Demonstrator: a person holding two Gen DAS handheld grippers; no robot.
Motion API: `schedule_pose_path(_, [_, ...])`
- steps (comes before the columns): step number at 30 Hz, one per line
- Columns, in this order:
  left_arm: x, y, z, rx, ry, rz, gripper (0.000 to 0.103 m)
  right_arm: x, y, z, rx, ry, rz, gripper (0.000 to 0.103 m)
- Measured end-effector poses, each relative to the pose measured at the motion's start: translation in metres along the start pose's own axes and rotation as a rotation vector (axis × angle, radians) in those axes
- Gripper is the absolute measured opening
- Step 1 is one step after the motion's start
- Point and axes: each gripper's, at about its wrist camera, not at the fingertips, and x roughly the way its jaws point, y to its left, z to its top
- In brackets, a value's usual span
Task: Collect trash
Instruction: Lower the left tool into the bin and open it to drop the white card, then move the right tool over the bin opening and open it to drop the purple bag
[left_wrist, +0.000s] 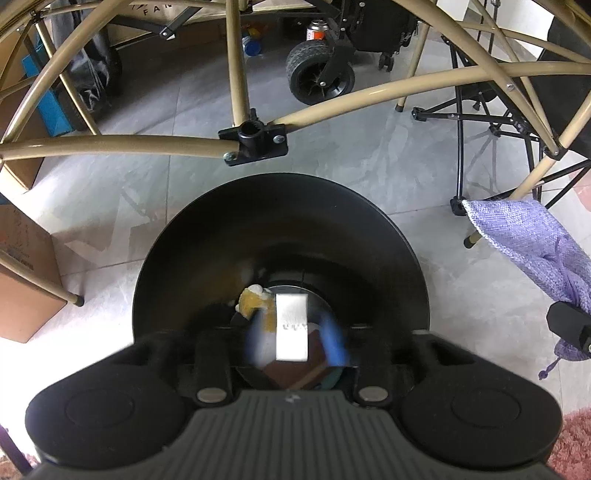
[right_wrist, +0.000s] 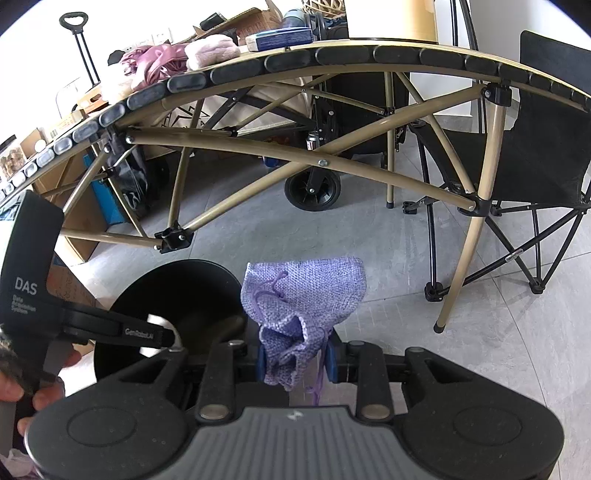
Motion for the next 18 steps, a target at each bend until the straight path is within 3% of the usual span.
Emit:
schedule_pose_path(1, [0.0, 0.0, 0.0, -0.008, 0.002, 0.001, 0.085, 0.0, 0.0, 0.0, 0.001, -0.001, 0.0, 0.028])
schedule_pose_path(2, [0.0, 0.002, 0.0, -0.019, 0.005, -0.001, 0.102, 0.0, 0.0, 0.0, 0.002, -0.001, 0.0, 0.028])
schedule_pose_path(7, [0.002, 0.01, 0.002, -0.063, 0.033, -0.011, 0.103, 0.0, 0.0, 0.0, 0.0, -0.001, 0.0, 0.028])
schedule_pose_path(18, [0.004, 0.012, -0.001, -0.059, 0.06, -0.008, 0.103, 0.0, 0.001, 0.0, -0.006, -0.001, 0.001, 0.028])
